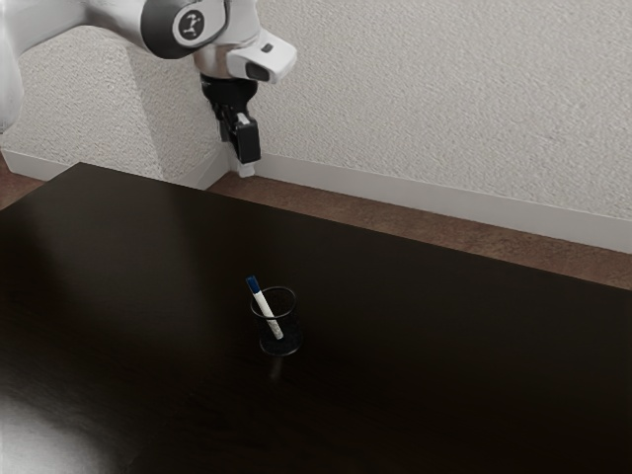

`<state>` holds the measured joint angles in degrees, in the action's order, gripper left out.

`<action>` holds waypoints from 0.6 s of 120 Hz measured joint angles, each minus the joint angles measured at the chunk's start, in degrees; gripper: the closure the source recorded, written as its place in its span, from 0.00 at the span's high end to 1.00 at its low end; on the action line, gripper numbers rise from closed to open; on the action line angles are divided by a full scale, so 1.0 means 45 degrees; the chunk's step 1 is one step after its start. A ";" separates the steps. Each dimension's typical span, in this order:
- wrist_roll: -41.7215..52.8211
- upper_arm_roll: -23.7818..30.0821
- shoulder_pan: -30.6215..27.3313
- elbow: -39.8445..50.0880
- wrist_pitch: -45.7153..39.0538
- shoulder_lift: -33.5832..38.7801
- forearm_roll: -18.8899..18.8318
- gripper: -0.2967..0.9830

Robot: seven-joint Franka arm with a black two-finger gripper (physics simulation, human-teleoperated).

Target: Take the marker out of the pen holder and place it to the left of the pen holder.

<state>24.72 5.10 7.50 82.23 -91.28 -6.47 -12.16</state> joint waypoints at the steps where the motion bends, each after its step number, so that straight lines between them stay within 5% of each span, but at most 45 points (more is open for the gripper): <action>1: 0.0045 0.0001 0.0026 -0.0002 -0.0001 -0.0039 -0.0003 0.77; 44: 0.1498 0.0009 -0.1126 0.0219 -0.0022 -0.3708 0.0143 0.77; 72: 0.2047 0.0037 -0.1640 0.0170 -0.0025 -0.5074 0.1663 0.77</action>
<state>33.93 5.27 0.12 82.99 -91.39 -29.30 -4.68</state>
